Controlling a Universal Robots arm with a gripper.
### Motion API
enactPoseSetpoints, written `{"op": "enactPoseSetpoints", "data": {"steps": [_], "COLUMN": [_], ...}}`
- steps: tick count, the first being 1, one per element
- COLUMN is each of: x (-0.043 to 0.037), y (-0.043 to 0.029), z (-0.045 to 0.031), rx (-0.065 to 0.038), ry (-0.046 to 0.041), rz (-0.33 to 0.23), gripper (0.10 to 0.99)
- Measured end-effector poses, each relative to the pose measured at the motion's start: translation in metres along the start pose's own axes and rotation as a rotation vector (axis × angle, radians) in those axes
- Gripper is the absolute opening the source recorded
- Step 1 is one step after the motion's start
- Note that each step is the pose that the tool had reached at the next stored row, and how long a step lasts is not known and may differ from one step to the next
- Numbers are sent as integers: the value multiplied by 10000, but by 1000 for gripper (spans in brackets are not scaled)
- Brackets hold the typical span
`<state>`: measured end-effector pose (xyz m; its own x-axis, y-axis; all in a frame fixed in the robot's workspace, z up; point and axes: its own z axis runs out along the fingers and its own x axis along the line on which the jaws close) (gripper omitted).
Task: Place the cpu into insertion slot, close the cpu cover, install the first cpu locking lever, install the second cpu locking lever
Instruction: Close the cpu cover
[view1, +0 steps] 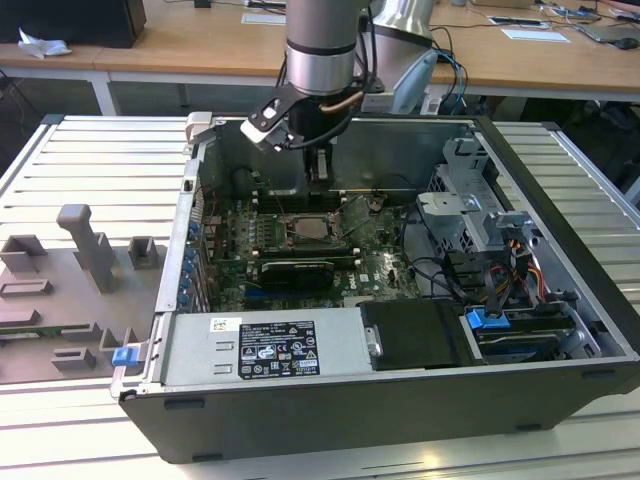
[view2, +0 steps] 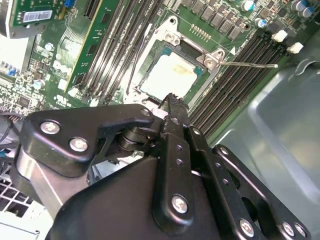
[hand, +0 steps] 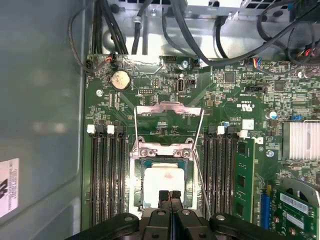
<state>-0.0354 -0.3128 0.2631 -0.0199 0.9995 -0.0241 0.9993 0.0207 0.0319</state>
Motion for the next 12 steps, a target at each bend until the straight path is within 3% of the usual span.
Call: {"op": "enactPoseSetpoints", "data": {"steps": [5, 9, 11, 12], "x": [-3, -8, -11, -11], "y": [57, 166, 281, 301], "z": [-26, -23, -19, -19], "rx": [-1, 1, 0, 1], "ry": [1, 0, 0, 0], "rz": [3, 3, 3, 2], "gripper": [106, 106, 106, 106]}}
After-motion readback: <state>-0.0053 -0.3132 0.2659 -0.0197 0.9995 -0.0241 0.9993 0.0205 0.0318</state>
